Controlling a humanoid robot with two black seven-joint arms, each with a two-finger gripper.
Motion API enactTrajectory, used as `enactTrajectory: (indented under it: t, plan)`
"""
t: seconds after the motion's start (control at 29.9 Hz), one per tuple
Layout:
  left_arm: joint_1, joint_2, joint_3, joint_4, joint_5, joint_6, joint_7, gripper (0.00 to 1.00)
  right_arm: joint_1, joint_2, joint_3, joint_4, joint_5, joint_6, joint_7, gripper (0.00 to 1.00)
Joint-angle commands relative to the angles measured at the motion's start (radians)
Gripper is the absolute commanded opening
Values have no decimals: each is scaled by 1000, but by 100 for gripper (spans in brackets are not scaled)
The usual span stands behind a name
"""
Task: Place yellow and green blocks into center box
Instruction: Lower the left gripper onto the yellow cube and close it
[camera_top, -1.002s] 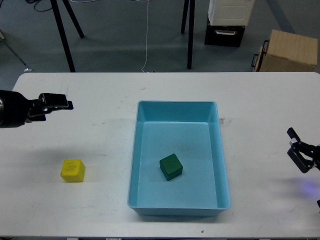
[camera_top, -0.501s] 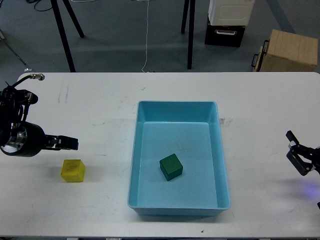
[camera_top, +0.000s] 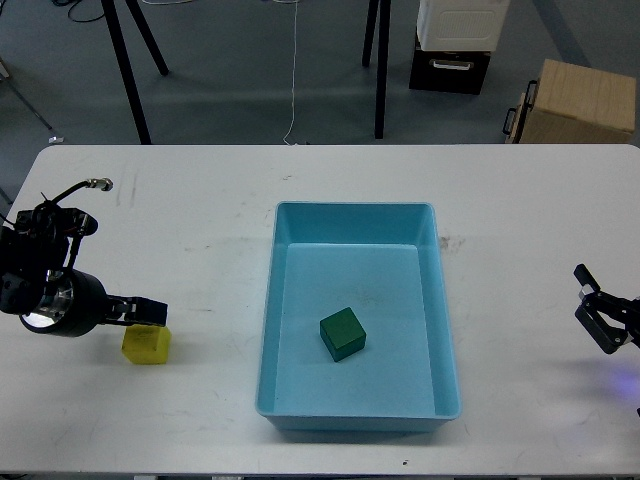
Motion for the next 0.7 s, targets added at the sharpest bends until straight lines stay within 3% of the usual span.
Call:
enactTrajectory:
  t: [0.0, 0.43, 0.67]
  plan:
    - [18, -5, -3, 8, 1, 0, 0, 99, 0, 0, 0, 0, 0, 0, 0, 99]
    - [61, -45, -5, 34, 2, 0, 0, 95, 0, 0, 2, 0, 0, 0, 0, 99]
    - [59, -53, -5, 34, 50, 0, -14, 43, 0, 0, 2, 0, 0, 0, 0, 99]
